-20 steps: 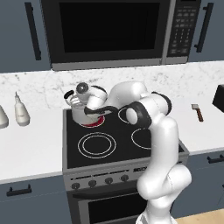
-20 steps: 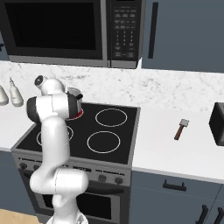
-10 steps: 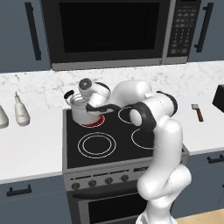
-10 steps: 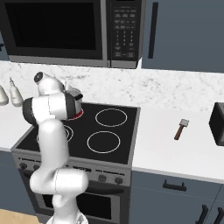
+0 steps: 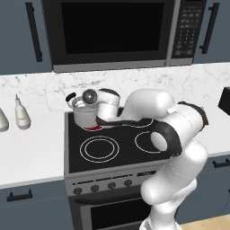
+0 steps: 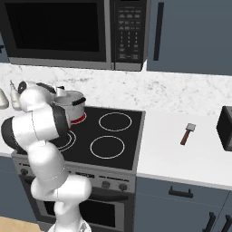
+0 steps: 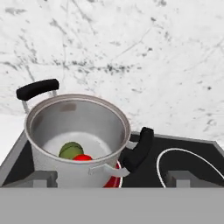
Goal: Put the lime and tomato in the pot. Retrieve the spatula and lightly stir the vegetables in the pot.
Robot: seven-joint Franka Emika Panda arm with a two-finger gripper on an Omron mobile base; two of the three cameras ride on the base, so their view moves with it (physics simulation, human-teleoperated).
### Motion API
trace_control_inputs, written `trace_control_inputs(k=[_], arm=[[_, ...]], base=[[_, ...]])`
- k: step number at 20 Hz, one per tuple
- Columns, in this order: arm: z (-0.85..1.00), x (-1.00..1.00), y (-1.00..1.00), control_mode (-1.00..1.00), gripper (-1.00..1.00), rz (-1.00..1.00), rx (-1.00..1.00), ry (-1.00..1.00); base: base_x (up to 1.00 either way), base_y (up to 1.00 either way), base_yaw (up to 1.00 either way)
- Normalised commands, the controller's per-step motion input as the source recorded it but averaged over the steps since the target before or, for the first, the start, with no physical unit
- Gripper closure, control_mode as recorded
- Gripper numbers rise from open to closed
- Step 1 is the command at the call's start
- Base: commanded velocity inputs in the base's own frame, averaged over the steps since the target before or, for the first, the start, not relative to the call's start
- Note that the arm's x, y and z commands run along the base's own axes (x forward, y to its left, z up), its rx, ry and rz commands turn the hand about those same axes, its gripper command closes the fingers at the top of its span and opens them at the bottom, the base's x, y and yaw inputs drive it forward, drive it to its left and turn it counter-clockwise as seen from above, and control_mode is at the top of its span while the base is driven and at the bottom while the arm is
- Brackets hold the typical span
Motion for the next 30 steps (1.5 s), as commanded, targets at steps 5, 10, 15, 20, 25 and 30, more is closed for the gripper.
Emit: trace_control_inputs(k=[5,10,15,20,25,30], arm=[[1.00,-1.00,-0.64,-1.00,-1.00,0.00,0.15,-0.03],[1.00,-0.96,-0.94,-1.00,-1.00,0.00,0.18,0.02],[0.96,-0.98,-0.97,-1.00,-1.00,-0.01,0.13,0.10],[0.40,-0.81,-1.00,-1.00,-1.00,-0.03,0.03,0.21],[0.00,-0.61,-1.00,-1.00,-1.00,-0.06,0.00,0.26],[-0.25,-0.55,-1.00,-1.00,-1.00,-0.08,-0.01,0.18]], base=[[0.00,0.00,0.00],[0.00,0.00,0.00],[0.00,0.00,0.00],[0.00,0.00,0.00],[0.00,0.00,0.00],[0.00,0.00,0.00]])
